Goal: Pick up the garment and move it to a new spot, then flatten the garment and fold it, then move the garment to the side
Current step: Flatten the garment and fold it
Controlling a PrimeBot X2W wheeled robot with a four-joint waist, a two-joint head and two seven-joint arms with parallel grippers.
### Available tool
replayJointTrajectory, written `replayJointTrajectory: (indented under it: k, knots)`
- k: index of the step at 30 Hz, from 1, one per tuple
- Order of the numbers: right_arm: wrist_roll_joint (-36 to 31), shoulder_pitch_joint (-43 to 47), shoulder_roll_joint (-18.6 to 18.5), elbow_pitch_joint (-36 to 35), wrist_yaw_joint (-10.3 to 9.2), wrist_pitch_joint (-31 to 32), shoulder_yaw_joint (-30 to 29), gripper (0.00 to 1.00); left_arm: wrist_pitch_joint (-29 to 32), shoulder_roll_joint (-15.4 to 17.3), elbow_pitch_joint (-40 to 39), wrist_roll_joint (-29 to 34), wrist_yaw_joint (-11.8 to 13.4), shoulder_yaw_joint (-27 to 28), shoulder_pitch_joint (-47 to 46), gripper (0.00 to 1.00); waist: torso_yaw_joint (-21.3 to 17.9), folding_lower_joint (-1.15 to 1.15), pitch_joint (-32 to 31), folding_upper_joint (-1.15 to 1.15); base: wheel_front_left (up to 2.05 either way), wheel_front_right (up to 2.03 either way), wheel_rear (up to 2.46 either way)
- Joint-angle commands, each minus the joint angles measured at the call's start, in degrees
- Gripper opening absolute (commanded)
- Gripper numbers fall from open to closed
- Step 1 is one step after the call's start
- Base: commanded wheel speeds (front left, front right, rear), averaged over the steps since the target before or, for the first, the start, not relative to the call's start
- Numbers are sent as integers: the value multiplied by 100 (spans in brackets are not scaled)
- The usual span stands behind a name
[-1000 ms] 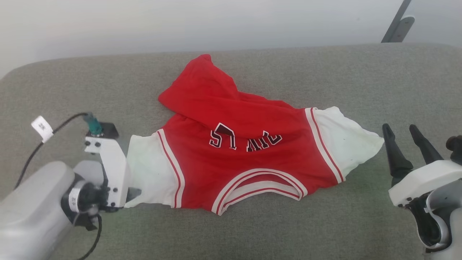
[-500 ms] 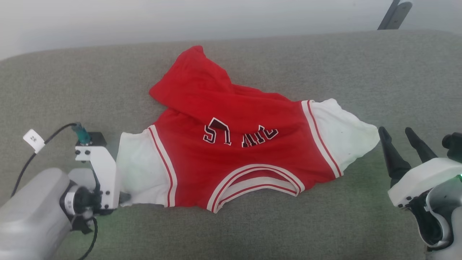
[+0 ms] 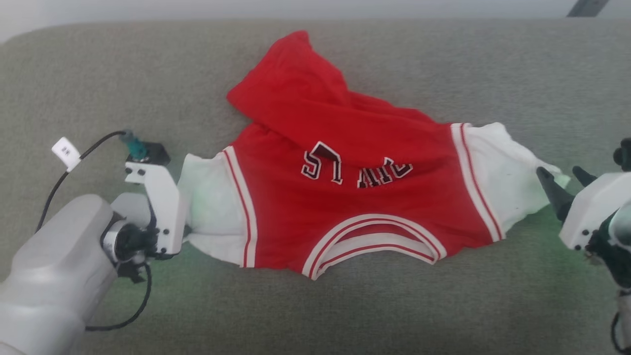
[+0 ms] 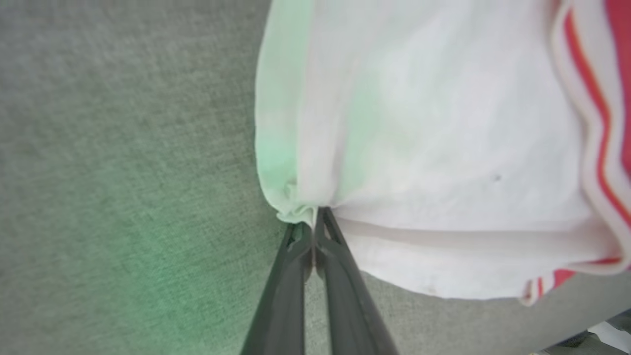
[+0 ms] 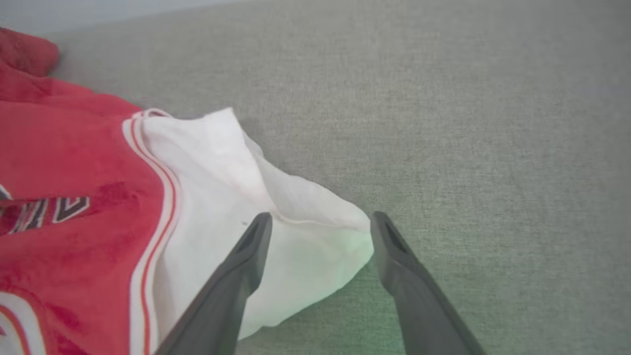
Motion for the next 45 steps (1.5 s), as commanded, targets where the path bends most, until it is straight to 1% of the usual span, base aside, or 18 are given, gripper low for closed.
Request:
replayJointTrajectory:
  k: [1, 4, 7, 10, 11, 12, 15, 18, 23, 25, 28, 32, 34, 38, 39, 43, 44, 45]
  knots:
    - [-26, -65, -47, 55, -4, 70, 6, 100, -196, -377, 78, 67, 0, -118, 88, 0, 102, 0, 108, -1, 0, 0, 0]
    - [-69, -260, -210, 408, -5, 564, 38, 100, -255, -502, 142, 133, -60, -152, -29, 0, 214, 0, 245, -1, 0, 0, 0]
    - [-26, -420, -272, 735, -3, 1114, 97, 100, -328, -598, 233, 134, -111, -147, -96, 0, 290, 0, 360, -1, 0, 0, 0]
    - [138, -486, -218, 1169, -3, 1711, 181, 100, -418, -668, 327, 150, -178, -144, -150, 0, 346, 0, 443, -1, 0, 0, 0]
    - [315, -573, -158, 1403, -1, 2025, 244, 21, -475, -715, 395, 129, -225, -130, -187, 0, 370, 0, 481, -1, 0, 0, 0]
    - [339, -614, -165, 1474, -1, 2150, 292, 0, -504, -731, 438, 126, -235, -127, -200, 0, 377, 0, 492, -1, 0, 0, 0]
    - [381, -757, -251, 1583, -2, 2366, 249, 0, -575, -727, 562, 121, -253, -79, -269, 0, 393, 0, 500, -1, 0, 0, 0]
    - [517, -957, -290, 1474, -2, 2478, 228, 0, -610, -679, 600, 85, -241, 11, -435, 0, 381, 0, 428, -1, 0, 0, 0]
    - [649, -1242, -423, 1099, -2, 2622, 214, 0, -514, -422, 437, 138, -214, 122, -786, 0, 303, 0, 117, -1, 0, 0, 0]
    - [716, -1365, -418, 941, -2, 2695, 179, 0, -410, -329, 309, 160, -170, 125, -925, 0, 269, 0, -76, -1, 0, 0, 0]
    - [846, -1467, -279, 730, -2, 2846, 120, 0, -301, -260, 31, 38, -73, 245, -1121, 0, 204, 0, -396, -1, 0, 0, 0]
    - [1025, -1721, -87, 468, -2, 3055, -155, 0, -81, -102, -389, 48, 106, 352, -1414, 0, 126, 0, -783, -1, 0, 0, 0]
    - [992, -1895, 16, 390, -2, 3089, -301, 0, 40, -13, -588, 33, 217, 416, -1563, 0, 80, 0, -948, -1, 0, 0, 0]
    - [872, -2291, 275, 333, -2, 2976, -551, 0, 147, 124, -865, 11, 438, 572, -1860, 0, -27, 0, -1207, -1, 0, 0, 0]
    - [872, -2291, 275, 333, -2, 2976, -551, 0, 147, 124, -865, 11, 438, 572, -1860, 0, -27, 0, -1207, -1, 0, 0, 0]
    - [617, -2816, 552, 466, -2, 2623, -643, 0, 46, 242, -935, 43, 548, 754, -2157, 0, -149, 0, -1476, -1, 0, 0, 0]
    - [617, -2816, 552, 466, -2, 2623, -643, 0, 46, 242, -935, 43, 548, 754, -2157, 0, -149, 0, -1476, -1, 0, 0, 0]
    - [595, -3028, 650, 502, -2, 2462, -641, 0, -30, 256, -895, 34, 541, 832, -2267, 0, -194, 0, -1559, -1, 0, 0, 0]
